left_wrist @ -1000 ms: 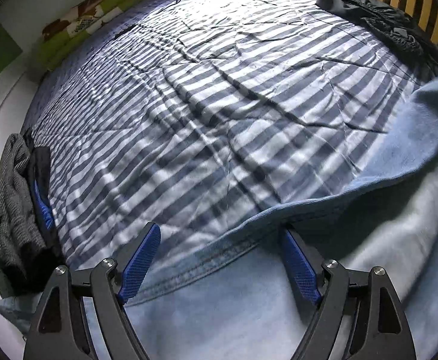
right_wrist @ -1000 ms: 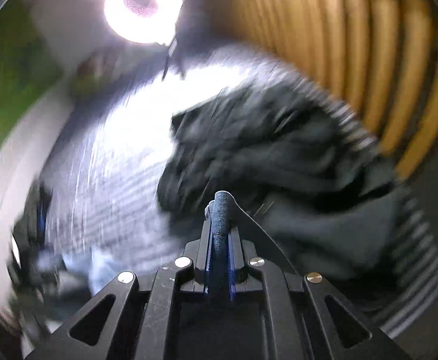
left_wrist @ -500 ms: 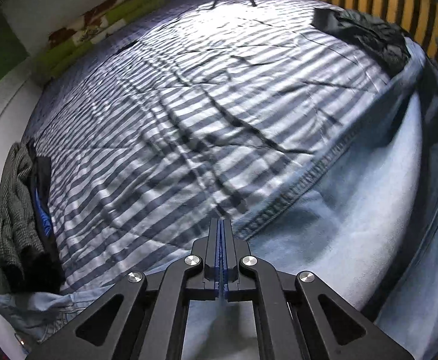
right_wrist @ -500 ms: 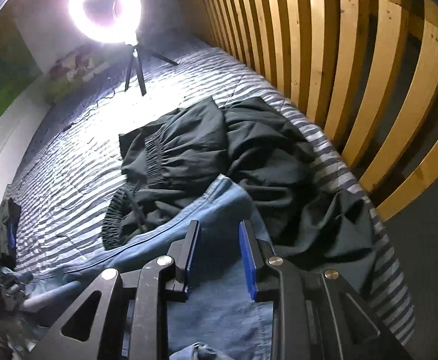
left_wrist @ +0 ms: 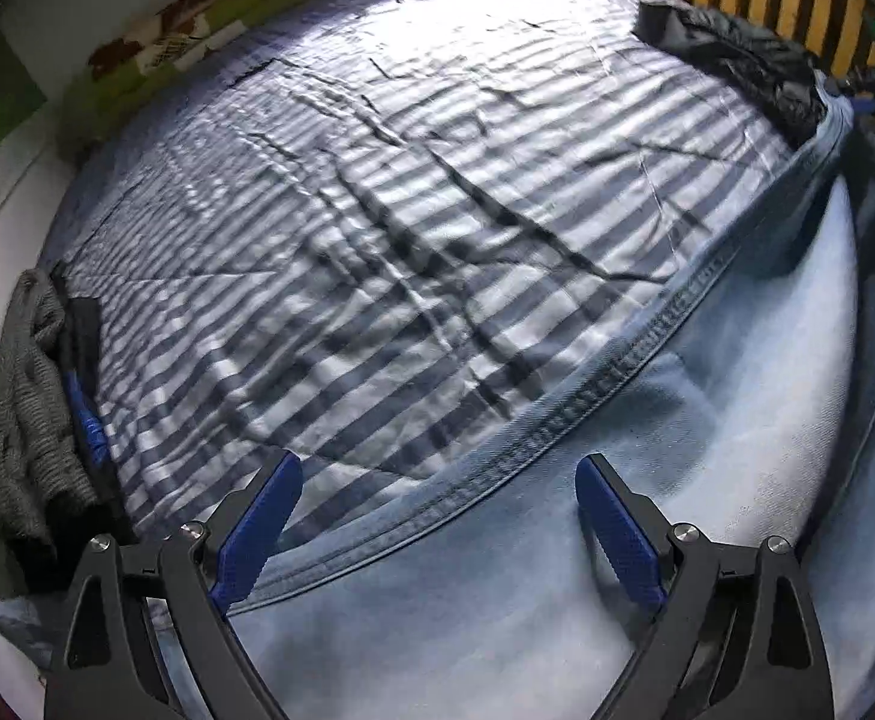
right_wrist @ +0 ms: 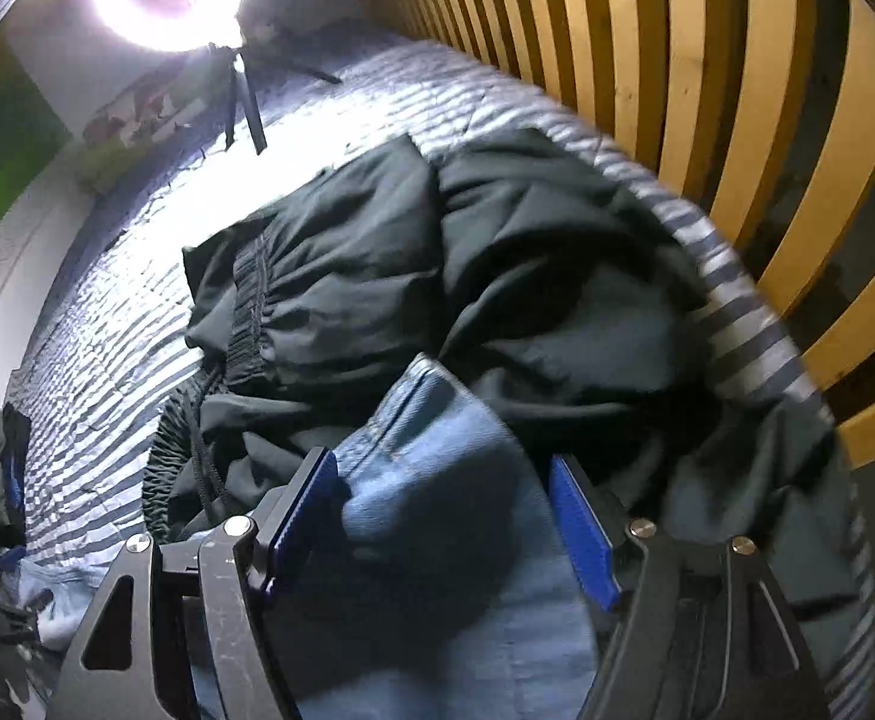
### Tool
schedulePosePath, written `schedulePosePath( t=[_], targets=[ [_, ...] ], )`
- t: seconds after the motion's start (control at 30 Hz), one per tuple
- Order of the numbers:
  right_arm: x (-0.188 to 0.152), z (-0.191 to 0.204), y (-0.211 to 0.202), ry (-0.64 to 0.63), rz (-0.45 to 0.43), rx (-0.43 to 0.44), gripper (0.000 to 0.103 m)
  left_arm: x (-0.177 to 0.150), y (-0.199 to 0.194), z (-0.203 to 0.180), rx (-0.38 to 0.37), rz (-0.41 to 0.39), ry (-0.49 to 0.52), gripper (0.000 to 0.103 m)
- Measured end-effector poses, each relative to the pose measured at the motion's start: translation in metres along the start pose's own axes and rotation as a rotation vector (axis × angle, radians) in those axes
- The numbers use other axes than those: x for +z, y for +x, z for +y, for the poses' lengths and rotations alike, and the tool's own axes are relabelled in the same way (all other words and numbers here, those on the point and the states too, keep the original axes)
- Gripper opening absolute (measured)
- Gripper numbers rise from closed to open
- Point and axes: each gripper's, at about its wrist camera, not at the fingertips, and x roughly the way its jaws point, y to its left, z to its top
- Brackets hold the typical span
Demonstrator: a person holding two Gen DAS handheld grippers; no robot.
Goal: Organize objects
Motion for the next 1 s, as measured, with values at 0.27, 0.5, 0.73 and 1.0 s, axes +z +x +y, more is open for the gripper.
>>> schedulePosePath(
  t=[0.27, 0.5, 0.73, 1.0],
  targets=[
    [-0.024, 0.013, -0.042, -0.064, -0.064, -0.024, 0.017, -0.005, 0.007, -0.025, -0.099, -0.047, -0.018, 0.025],
    [-0.049, 0.019, -0.119, -0.078, -0.219, 0.003, 0.014, -0.016, -0.025, -0.049, -0.005, -0.088, 0.001, 0.008],
    [-0.033, 0.045, -0.167, -0.137, -0.364, 0.002, 0.012, 0.007, -0.102, -0.020, 0.158, -0.261, -0.059, 0.008],
    [0.034, 0.100, -0.119, -0.227, -0.440, -0.114, 0.011, 0.068, -0.077, 0.021, 0.319, -0.261, -0.073, 0.008]
  ],
)
